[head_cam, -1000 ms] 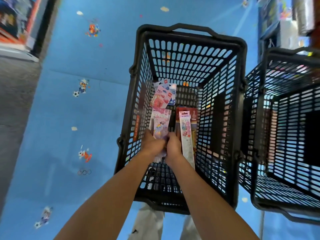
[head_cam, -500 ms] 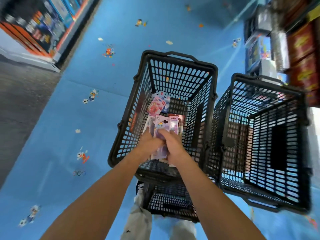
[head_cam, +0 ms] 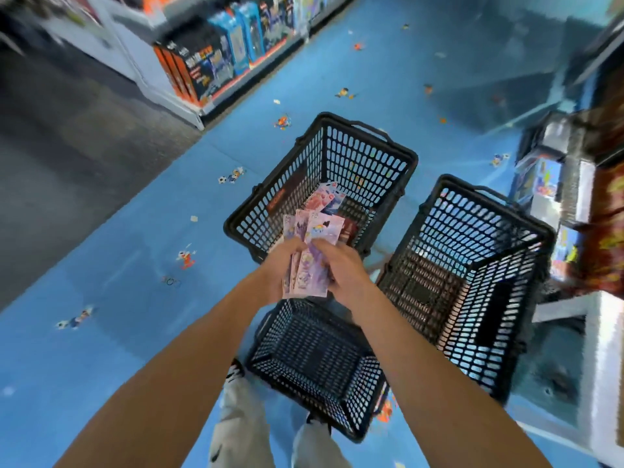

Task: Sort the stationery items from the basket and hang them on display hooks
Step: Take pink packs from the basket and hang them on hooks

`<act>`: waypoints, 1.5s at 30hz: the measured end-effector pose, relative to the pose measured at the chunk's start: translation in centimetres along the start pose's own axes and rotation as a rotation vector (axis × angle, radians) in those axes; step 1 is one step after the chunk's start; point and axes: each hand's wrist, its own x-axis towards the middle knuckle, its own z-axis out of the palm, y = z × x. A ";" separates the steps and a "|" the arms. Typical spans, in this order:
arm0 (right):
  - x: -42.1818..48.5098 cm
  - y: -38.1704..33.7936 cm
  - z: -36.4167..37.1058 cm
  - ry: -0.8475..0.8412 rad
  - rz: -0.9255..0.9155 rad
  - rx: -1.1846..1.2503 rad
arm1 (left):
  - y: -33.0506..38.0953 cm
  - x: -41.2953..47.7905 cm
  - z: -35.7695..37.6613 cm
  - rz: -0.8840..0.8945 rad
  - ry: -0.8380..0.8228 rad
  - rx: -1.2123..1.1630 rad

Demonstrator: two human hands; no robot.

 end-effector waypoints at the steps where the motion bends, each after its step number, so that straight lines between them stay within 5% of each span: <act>1: -1.2 0.2 -0.1 -0.033 0.003 -0.034 | -0.5 -1.2 0.1 0.005 -0.002 0.001; 7: -6.3 3.0 3.8 -0.263 0.059 -0.157 | -4.6 -8.4 -3.2 0.099 0.194 -0.111; 12: -10.9 8.6 11.3 -0.473 0.050 -0.482 | -10.3 -16.5 -9.2 0.204 0.428 -0.245; 25: -36.4 27.4 17.5 -1.098 -0.079 -1.049 | -37.1 -45.6 -11.4 0.545 0.730 -0.615; 36: -60.6 36.2 18.3 -1.814 -0.029 -1.099 | -52.6 -67.4 -3.7 0.819 1.068 -0.628; 42: -70.0 39.8 20.8 -2.139 0.058 -1.096 | -57.2 -74.7 -1.5 0.734 1.503 -0.820; 45: -75.1 40.9 22.7 -2.275 0.004 -1.051 | -57.6 -79.1 -0.2 0.772 1.571 -0.935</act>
